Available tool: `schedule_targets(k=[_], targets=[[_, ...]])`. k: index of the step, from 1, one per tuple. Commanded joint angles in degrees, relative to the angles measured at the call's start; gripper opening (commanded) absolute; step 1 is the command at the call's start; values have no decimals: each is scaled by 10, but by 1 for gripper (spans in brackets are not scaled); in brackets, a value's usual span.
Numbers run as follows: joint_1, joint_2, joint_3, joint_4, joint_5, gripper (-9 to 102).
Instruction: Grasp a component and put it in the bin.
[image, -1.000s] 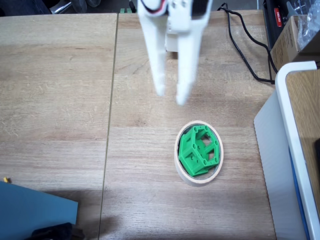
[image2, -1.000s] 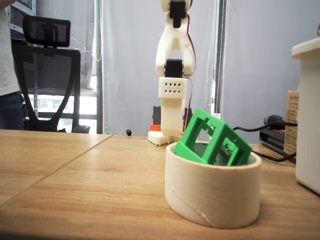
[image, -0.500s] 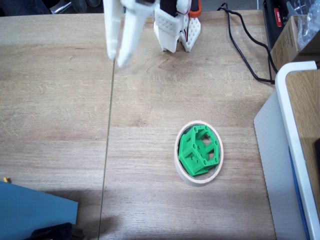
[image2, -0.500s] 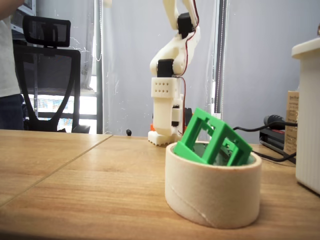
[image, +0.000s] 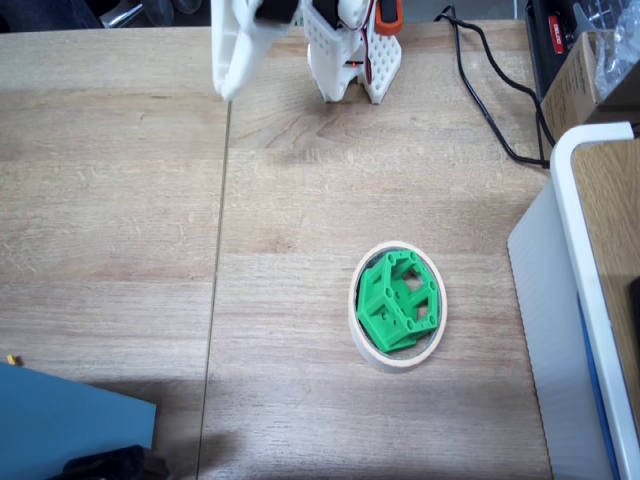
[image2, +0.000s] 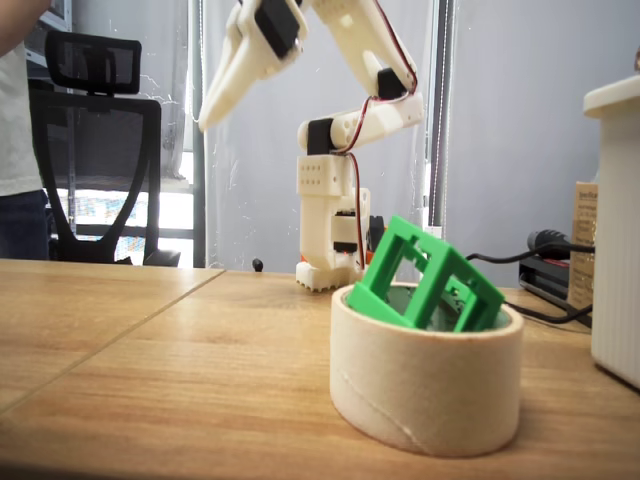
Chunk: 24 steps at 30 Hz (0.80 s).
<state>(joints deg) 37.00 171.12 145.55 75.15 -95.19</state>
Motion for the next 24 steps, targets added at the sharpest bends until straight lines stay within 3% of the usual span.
schedule_targets(k=[1, 14, 24], targets=[[4, 60, 59, -7, -10, 0], [5, 205, 249, -7, -13, 0], [20, 219, 294, -7, -4, 0]])
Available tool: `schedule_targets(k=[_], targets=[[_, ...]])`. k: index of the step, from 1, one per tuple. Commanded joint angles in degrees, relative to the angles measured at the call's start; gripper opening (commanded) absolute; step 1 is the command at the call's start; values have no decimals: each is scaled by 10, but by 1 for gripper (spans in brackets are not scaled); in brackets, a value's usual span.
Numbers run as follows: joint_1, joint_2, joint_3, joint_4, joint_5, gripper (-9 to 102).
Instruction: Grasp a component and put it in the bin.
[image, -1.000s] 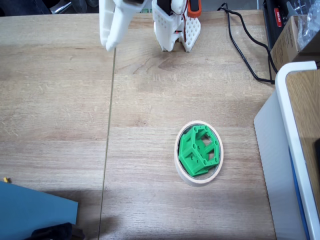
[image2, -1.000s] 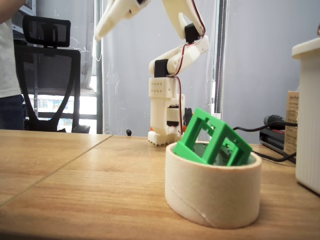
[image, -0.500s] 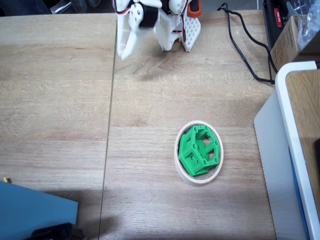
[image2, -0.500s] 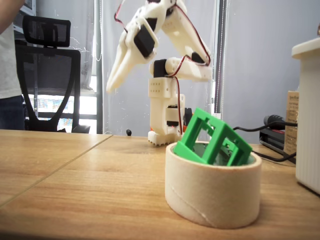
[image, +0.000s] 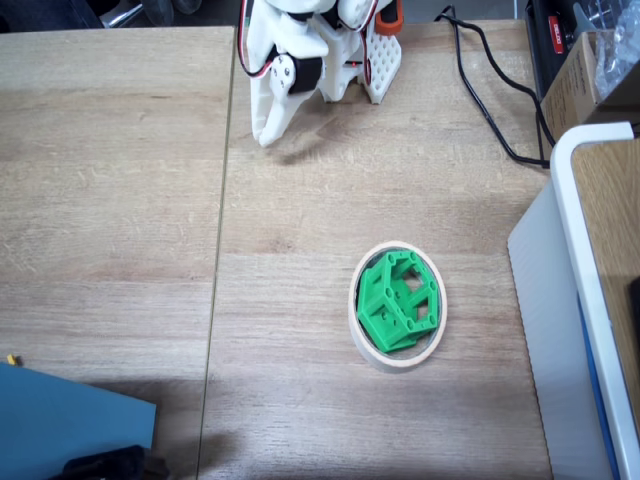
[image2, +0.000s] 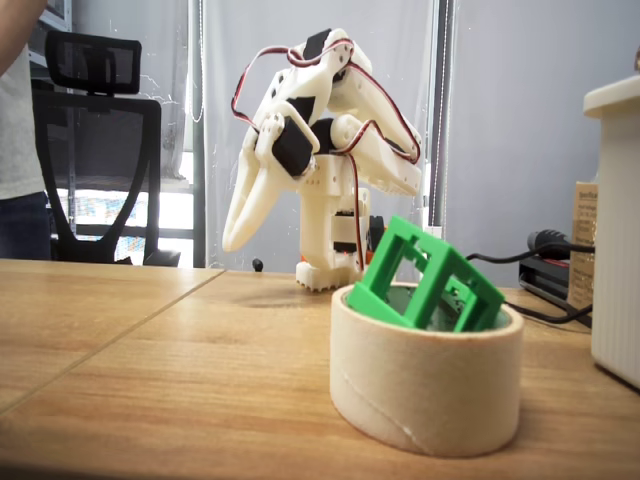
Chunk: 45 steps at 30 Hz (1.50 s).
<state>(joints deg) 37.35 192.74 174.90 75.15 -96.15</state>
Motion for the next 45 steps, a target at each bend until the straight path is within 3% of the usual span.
schedule_targets(k=[1, 9, 45], targets=[[25, 4, 5, -7, 2, 0], [72, 4, 43, -7, -2, 0], [65, 3, 63, 4, 6, 0]])
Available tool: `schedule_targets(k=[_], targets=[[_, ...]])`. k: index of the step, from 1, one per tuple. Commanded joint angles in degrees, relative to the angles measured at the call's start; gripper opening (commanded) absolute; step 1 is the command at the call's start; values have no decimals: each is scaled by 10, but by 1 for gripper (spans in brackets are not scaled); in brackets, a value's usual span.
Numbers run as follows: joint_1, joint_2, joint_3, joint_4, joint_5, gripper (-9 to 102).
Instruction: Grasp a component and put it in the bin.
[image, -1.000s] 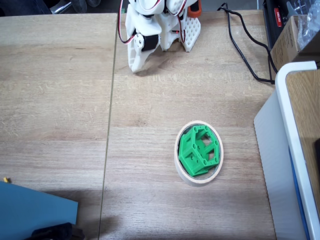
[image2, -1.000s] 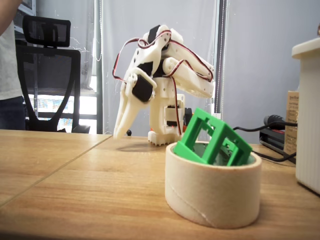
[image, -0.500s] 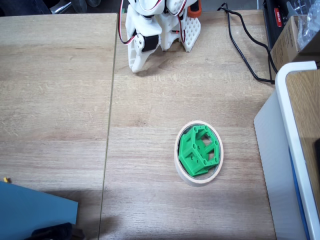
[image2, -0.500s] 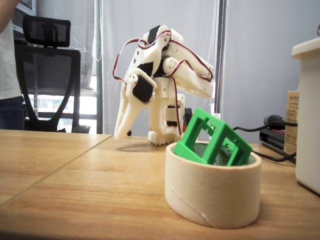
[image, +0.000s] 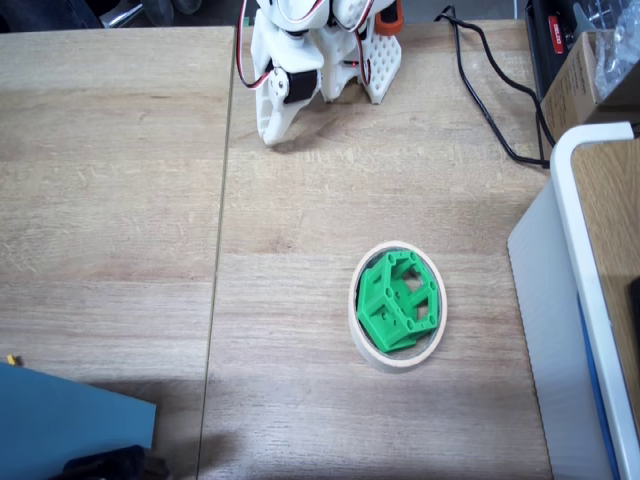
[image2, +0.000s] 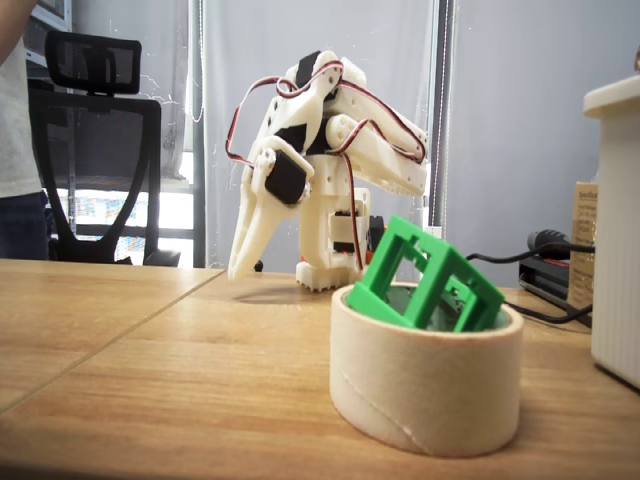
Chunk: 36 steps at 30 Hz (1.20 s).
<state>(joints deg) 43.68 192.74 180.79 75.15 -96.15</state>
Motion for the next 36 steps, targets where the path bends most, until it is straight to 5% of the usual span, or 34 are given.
schedule_targets(k=[1, 36], targets=[[2, 3, 16, 4, 6, 0], [2, 1, 53, 4, 6, 0]])
